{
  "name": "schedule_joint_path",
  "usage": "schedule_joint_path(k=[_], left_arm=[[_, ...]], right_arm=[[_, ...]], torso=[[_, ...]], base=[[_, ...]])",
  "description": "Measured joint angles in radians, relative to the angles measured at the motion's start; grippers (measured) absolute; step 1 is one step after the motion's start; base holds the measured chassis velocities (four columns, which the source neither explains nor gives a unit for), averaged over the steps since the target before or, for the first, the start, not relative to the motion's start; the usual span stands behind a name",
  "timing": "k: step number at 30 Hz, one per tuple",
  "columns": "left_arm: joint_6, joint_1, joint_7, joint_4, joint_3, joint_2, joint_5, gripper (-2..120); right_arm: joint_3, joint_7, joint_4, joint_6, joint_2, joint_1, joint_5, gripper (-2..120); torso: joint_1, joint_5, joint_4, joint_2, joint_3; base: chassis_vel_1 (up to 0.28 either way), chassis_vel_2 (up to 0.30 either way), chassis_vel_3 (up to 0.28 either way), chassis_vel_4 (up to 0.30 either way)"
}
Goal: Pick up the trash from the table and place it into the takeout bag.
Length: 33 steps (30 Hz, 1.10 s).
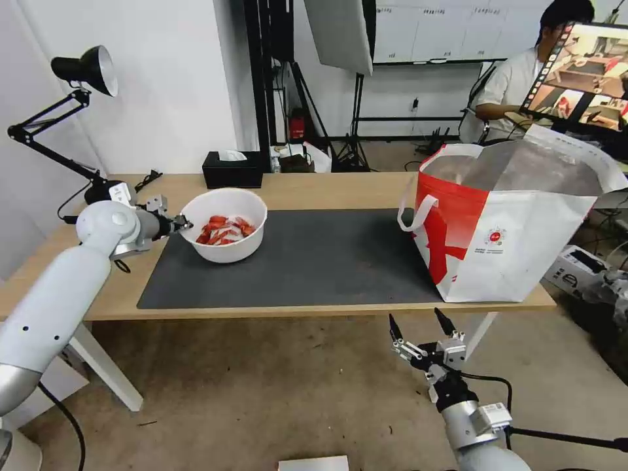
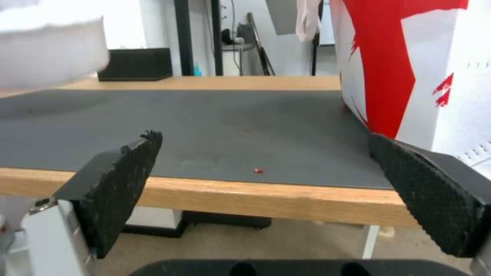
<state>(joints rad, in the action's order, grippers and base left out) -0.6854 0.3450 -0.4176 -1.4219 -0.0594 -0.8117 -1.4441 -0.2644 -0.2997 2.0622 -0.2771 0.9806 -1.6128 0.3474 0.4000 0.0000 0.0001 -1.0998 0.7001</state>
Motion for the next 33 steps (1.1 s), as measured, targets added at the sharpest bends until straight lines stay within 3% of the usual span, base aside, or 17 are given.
schedule_joint_path(k=[7,12,17,33], left_arm=[[0.105,-0.078,0.084,-0.049,0.08,-0.027,0.122,0],[0.172,-0.112,0.108,-0.078,0.126,-0.057,0.167,0],[0.189,-0.146,0.107,-0.087,0.16,-0.089,0.171,0],[0.189,-0.419,0.055,0.047,0.304,-0.325,0.118,0]], right_arm=[[0.0,0.0,0.0,0.0,0.0,0.0,0.0,100],[0.0,0.0,0.0,0.0,0.0,0.0,0.0,100],[0.0,0.0,0.0,0.0,0.0,0.0,0.0,100],[0.0,0.0,0.0,0.0,0.0,0.0,0.0,100]], torso=[[0.0,0.0003,-0.0005,0.0,0.0],[0.0,0.0002,-0.0002,0.0,0.0],[0.0,0.0001,-0.0001,0.0,0.0],[0.0,0.0003,-0.0003,0.0,0.0]], base=[[0.0,0.0,0.0,0.0],[0.0,0.0,0.0,0.0],[0.0,0.0,0.0,0.0],[0.0,0.0,0.0,0.0]])
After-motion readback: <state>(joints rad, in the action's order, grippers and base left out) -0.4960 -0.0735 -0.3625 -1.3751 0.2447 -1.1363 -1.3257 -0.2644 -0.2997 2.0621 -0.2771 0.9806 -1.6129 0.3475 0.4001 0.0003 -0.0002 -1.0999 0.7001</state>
